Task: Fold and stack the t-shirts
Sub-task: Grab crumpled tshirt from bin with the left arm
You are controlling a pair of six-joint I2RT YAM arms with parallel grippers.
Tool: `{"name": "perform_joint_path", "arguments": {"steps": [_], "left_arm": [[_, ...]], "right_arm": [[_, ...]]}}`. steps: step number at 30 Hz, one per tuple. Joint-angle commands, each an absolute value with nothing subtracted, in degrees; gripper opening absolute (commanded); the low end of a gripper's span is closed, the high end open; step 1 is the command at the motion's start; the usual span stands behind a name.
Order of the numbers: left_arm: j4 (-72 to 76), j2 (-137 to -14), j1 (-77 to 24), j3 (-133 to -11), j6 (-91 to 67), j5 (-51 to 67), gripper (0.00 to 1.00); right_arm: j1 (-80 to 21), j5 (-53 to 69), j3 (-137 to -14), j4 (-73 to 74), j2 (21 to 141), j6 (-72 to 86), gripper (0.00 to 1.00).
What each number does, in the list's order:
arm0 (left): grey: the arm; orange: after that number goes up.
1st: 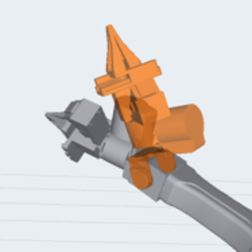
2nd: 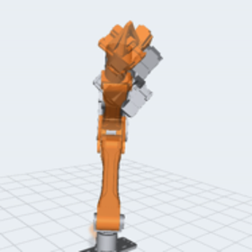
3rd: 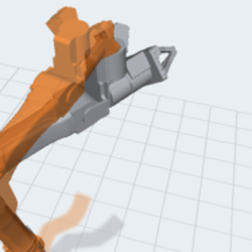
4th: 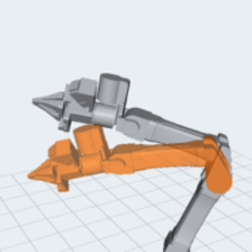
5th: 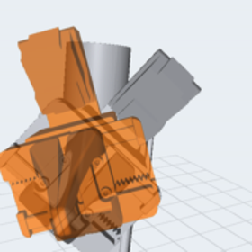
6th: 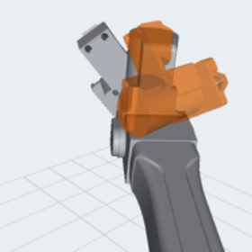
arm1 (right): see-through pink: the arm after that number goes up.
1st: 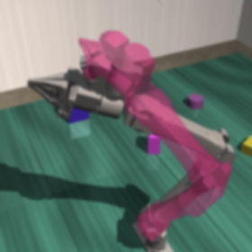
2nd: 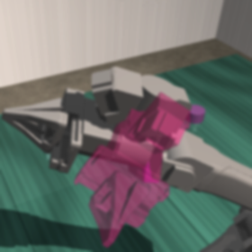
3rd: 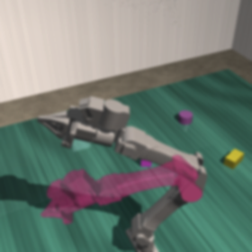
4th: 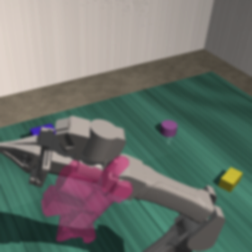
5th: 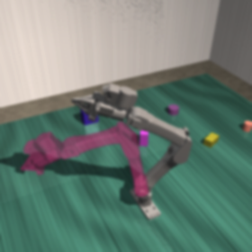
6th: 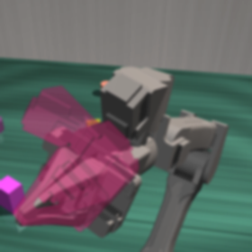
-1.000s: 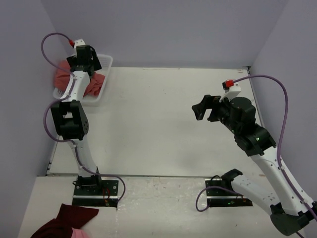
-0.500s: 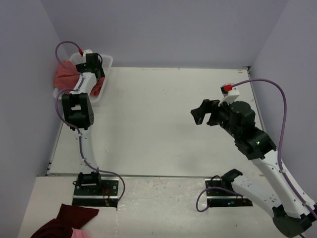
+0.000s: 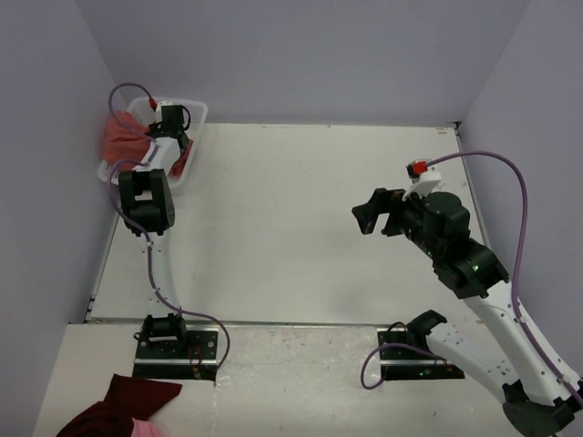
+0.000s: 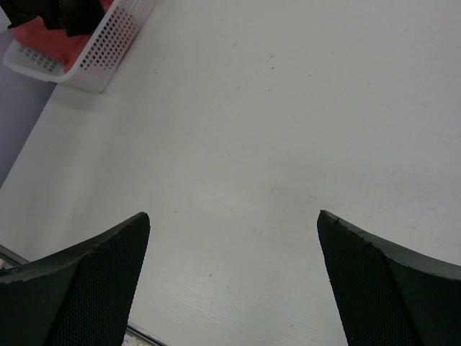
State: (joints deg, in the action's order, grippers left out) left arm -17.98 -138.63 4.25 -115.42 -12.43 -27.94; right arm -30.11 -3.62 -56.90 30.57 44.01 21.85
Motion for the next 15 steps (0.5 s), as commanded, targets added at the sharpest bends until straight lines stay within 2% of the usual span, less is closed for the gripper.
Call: {"name": "perform_joint_path", "arguments": {"steps": [1, 3, 4, 5, 6, 11, 15], "left_arm": [[-15.82, -139.39, 5.45, -118.39, -11.86, -27.78, 0.47], [-15.73, -139.31, 5.97, -118.74, -11.87, -26.99, 0.31], [-15.73, -139.13, 6.06, -119.18, -11.87, -26.63, 0.13], [-15.56, -138.26, 6.33, -119.09, -11.60, -26.11, 0.04], [-15.21, -137.64, 6.24, -119.09, -11.51, -26.02, 0.00], [-14.15, -129.93, 6.33, -118.92, -12.83, -22.78, 0.00], [-14.94, -122.53, 5.98, -120.58, -14.94, -17.41, 0.00]], "right_arm": [[-30.41, -5.10, -56.51, 31.20, 43.42, 21.71, 0.99], [-30.50, -5.10, -56.25, 31.38, 44.12, 21.80, 0.99], [-30.50, -5.01, -56.16, 31.29, 44.30, 22.06, 0.99], [-30.59, -4.84, -55.64, 30.94, 44.47, 22.15, 0.99], [-30.59, -4.66, -55.37, 30.59, 44.73, 22.24, 0.99], [-30.94, -7.28, -54.14, 29.44, 46.93, 23.64, 0.99], [-30.94, -14.56, -55.89, 31.46, 50.79, 25.05, 0.99]]}}
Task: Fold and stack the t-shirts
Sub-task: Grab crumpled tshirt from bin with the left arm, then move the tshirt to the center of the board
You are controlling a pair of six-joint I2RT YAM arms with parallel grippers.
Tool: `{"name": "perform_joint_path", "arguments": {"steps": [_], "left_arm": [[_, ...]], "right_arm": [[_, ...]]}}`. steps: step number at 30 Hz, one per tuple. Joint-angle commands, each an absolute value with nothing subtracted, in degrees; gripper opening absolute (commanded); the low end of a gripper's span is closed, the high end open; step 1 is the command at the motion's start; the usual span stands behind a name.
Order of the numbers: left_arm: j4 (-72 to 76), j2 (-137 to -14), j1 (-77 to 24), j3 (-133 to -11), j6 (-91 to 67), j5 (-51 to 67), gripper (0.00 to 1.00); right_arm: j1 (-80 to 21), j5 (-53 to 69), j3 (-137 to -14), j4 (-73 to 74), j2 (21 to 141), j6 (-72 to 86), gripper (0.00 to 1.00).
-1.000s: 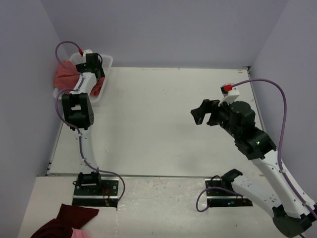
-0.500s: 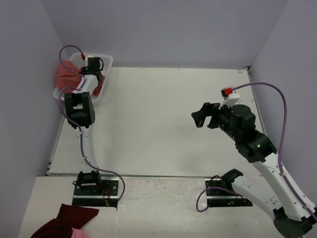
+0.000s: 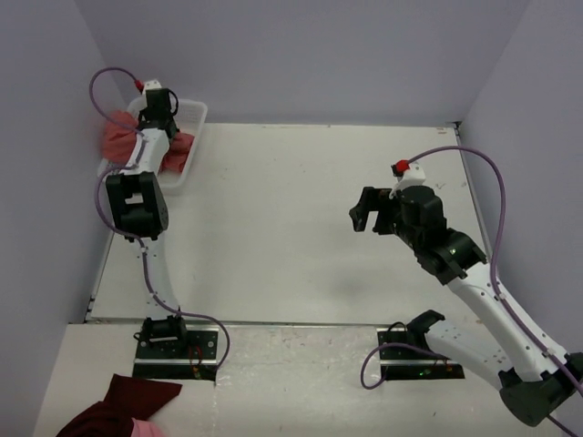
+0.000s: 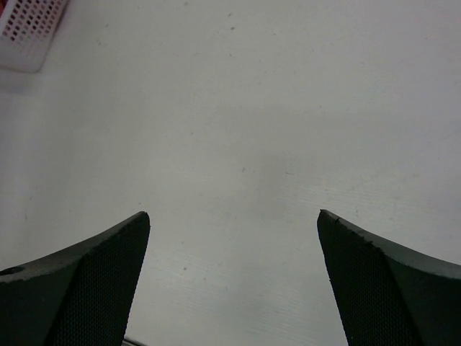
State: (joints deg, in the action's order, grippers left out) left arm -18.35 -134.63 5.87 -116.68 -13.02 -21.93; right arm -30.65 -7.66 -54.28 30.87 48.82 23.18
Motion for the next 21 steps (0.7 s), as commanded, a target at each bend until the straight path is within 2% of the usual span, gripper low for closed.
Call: {"name": "perform_joint_path", "arguments": {"steps": [1, 9, 15, 18, 21], "left_arm": [[-15.29, -121.21, 5.28, -122.50, -15.12, -16.62, 0.00], [-18.81, -105.22, -1.39, -130.51, -11.51, -10.29, 0.00], [-19.34, -94.67, -4.73, -132.36, -12.22, -0.19, 0.00], [-18.55, -90.62, -6.15, -133.24, -15.19, 11.99, 0.00], [-17.14, -87.55, -6.77, -133.68, -20.54, 17.56, 0.00]], "right_arm": [[-30.85, -15.81, -56.33, 31.90, 52.02, 25.83, 0.99], [-30.85, -21.36, -57.74, 30.76, 53.70, 27.77, 0.99], [-30.85, -22.15, -60.47, 32.87, 55.46, 28.83, 0.99], [-30.85, -22.67, -59.42, 32.08, 54.58, 29.61, 0.99], [-30.85, -24.16, -58.89, 32.52, 54.23, 31.10, 0.99]]}}
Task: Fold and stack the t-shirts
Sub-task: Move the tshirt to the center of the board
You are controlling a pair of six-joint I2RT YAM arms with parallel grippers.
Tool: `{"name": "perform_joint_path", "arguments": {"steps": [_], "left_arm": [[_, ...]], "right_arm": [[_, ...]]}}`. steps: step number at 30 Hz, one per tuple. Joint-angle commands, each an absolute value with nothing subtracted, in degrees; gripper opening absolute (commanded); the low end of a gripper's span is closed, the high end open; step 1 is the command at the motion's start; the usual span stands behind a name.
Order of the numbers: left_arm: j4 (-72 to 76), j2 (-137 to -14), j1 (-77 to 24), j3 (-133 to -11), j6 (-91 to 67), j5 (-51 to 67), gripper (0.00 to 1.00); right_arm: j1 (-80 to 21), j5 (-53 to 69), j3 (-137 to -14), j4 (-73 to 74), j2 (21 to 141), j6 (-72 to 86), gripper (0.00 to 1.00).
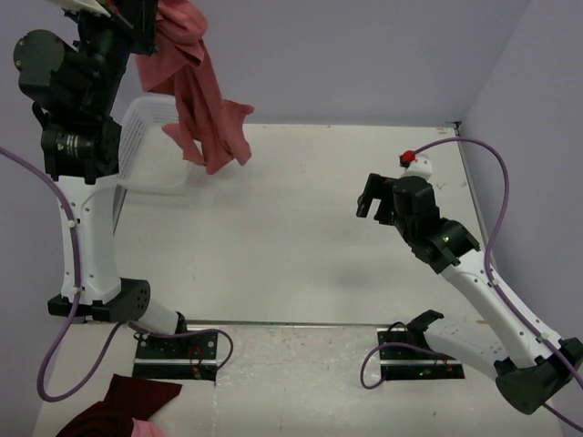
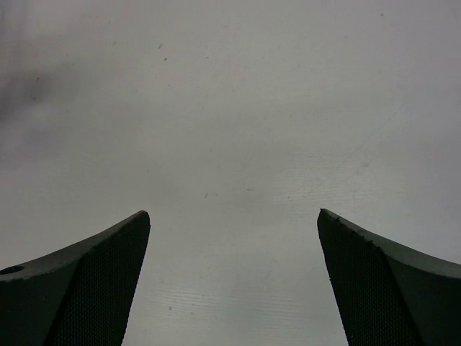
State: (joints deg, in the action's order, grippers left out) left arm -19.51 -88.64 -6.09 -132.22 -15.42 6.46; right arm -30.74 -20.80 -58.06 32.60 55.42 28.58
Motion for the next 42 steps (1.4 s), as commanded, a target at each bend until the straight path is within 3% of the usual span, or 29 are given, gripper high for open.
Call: {"name": "perform_joint_path", "arguments": {"steps": [1, 6, 18, 21, 28, 33, 34, 35, 36, 38, 41, 42], "left_arm": [[-16.96, -86.58, -6.77, -133.68, -22.05, 21.15, 0.00], [-12.41, -82.10, -9.04, -124.59, -31.45, 30.93, 0.00], [-9.05, -76.90, -28.72, -105.83, -31.82, 29.09, 0.00], [-9.05, -77.69, -29.00, -99.16, -31.73, 27.60, 0.00], [-17.66, -83.92, -22.08, -93.87, -23.73, 4.42, 0.01], [-22.67, -92.10, -11.35, -96.24, -22.34, -4.46, 0.34], [-24.33, -93.59, -11.25, -96.41, -22.15, -8.22, 0.46], [-24.52, -93.69, -11.25, -95.28, -22.15, -8.35, 0.73], [-24.26, -93.52, -11.34, -93.79, -23.02, -7.48, 0.87], [-20.67, -90.89, -11.51, -87.06, -24.60, -3.44, 0.93], [-15.56, -85.27, -12.39, -78.17, -27.41, -0.70, 0.94], [-14.86, -82.64, -13.18, -76.39, -28.20, -0.70, 0.93]], "right_arm": [[-30.94, -24.87, -59.06, 33.39, 54.32, 31.46, 0.99], [-30.85, -26.28, -59.24, 34.45, 52.91, 32.87, 0.99], [-31.02, -26.54, -60.29, 36.30, 51.68, 32.87, 0.99], [-31.02, -25.32, -60.21, 37.09, 51.68, 32.78, 0.99], [-31.64, -17.32, -57.57, 36.65, 52.21, 30.06, 0.98], [-33.04, -7.50, -55.11, 34.28, 53.17, 27.96, 0.96], [-33.39, -4.16, -53.89, 33.41, 53.52, 27.95, 0.96], [-33.92, -3.44, -53.27, 32.88, 54.22, 28.47, 0.96], [-35.06, -2.21, -52.48, 32.26, 54.75, 28.82, 0.96], [-36.47, -0.36, -49.76, 29.28, 56.94, 29.44, 0.96], [-39.72, 2.01, -47.20, 24.97, 60.98, 30.93, 0.94], [-41.64, 1.85, -47.02, 24.18, 64.48, 31.72, 0.86]]}}
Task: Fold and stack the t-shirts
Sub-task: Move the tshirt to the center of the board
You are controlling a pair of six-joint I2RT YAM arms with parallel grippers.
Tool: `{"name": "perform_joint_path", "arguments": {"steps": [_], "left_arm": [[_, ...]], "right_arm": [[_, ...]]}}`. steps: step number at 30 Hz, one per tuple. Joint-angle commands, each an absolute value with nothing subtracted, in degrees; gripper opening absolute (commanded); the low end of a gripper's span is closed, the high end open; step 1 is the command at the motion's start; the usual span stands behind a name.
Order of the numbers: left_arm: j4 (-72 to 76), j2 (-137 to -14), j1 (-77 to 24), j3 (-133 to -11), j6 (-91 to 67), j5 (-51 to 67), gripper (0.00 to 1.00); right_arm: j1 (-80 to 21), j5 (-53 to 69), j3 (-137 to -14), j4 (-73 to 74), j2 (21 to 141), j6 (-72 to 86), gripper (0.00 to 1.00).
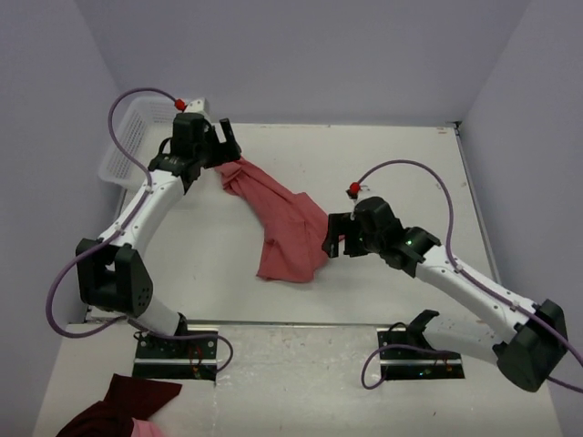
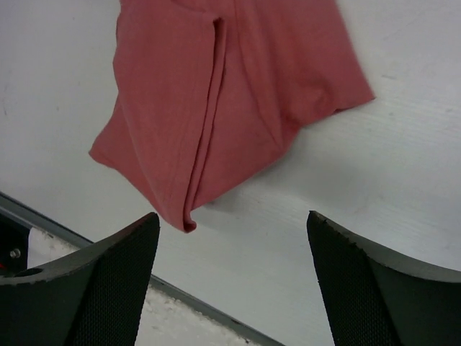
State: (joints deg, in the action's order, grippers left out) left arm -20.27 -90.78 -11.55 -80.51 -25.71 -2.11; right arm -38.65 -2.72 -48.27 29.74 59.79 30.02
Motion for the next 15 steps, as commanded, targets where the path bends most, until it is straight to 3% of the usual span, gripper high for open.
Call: {"name": "perform_joint_path", "arguments": {"steps": [1, 6, 15], "left_arm": [[-13.81, -81.40, -13.53, -74.90, -28.30, -0.36, 0.92], [-14.06, -75.34, -15.47, -69.88, -27.69, 2.46, 0.91], [-14.24, -72.69, -15.73, -67.41, -26.63, 3.95, 0.90]], "right_arm": [[-42.62, 1.50, -46.50, 22.60, 66.16, 32.16, 0.82], [-47.28, 0.09, -43.78, 16.54, 72.06, 35.85, 0.63], [-52.73, -1.23, -42.10, 13.62, 74.44, 39.64, 0.55]]}}
